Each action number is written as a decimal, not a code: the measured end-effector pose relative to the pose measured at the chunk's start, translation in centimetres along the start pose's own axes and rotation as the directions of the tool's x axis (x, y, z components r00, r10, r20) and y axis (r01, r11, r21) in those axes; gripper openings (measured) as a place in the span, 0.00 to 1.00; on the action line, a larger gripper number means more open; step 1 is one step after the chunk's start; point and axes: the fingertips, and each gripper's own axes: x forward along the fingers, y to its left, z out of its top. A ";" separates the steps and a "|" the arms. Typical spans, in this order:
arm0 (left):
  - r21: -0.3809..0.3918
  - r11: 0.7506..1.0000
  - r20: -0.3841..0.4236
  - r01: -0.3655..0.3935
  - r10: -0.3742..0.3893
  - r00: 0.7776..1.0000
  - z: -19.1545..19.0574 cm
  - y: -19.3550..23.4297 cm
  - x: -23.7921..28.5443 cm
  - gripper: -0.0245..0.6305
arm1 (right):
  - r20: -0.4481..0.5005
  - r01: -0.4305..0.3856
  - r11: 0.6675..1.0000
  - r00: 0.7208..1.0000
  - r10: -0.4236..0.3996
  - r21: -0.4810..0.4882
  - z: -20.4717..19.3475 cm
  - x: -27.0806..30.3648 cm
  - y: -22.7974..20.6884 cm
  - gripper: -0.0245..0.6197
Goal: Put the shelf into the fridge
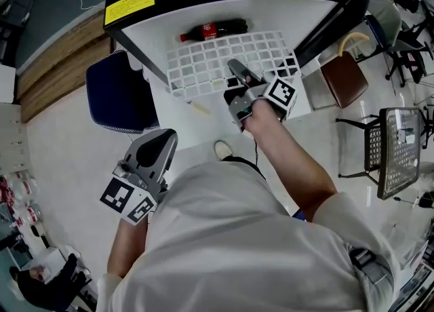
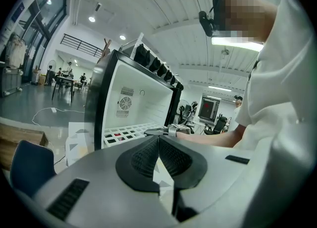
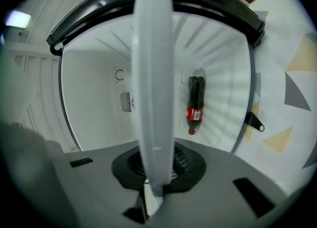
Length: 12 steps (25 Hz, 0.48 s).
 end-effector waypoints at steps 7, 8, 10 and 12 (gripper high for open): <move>-0.001 1.000 0.009 -0.019 0.019 1.000 -0.7 -0.2 0.4 0.07 | -0.005 -0.001 1.000 1.000 0.001 -0.004 0.1 0.2 -0.6 0.09; -0.001 1.000 0.010 -0.023 0.023 1.000 -0.8 -0.3 0.4 0.07 | -0.007 -0.002 1.000 1.000 0.002 -0.004 0.1 0.2 -0.6 0.09; -0.002 1.000 0.013 -0.030 0.031 0.999 -0.9 -0.5 0.4 0.07 | -0.009 -0.001 1.000 1.000 0.001 -0.004 0.1 0.3 -0.6 0.09; -0.003 0.999 0.016 -0.038 0.038 0.999 -1.1 -0.6 0.4 0.07 | -0.011 -0.001 1.000 1.000 0.001 -0.007 0.2 0.3 -0.8 0.09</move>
